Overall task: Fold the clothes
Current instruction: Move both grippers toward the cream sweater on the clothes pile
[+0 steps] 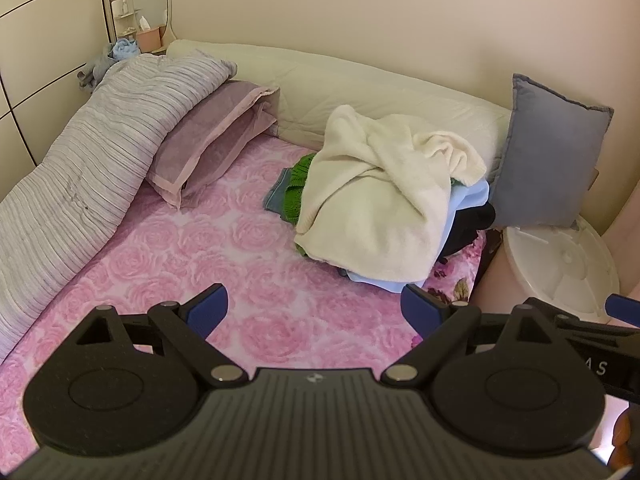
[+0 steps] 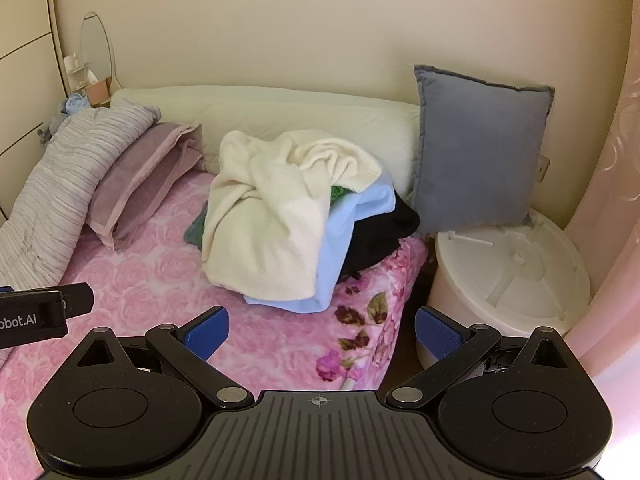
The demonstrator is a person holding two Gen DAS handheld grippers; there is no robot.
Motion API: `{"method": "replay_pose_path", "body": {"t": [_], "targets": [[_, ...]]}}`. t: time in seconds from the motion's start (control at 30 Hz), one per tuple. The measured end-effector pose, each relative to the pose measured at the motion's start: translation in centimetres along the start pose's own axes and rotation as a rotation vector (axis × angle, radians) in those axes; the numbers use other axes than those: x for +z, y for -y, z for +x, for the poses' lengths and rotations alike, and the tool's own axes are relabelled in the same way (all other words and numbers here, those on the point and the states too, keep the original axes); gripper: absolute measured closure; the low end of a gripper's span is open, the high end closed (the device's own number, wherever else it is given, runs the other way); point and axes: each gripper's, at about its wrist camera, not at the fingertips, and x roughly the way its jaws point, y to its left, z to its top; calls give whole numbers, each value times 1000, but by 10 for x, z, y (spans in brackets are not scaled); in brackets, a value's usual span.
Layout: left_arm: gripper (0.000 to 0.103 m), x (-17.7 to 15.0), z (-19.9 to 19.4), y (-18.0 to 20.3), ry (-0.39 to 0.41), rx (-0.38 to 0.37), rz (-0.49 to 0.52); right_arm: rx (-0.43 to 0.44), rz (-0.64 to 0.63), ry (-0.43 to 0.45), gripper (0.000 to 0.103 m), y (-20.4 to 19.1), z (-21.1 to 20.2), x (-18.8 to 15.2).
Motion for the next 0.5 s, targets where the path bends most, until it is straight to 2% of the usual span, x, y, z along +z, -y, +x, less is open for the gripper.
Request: {"method": "replay_pose_path", "body": {"t": [0.5], "targets": [[11, 25, 51, -3, -56, -20, -38, 13, -19, -31, 1, 5, 48, 24]]}}
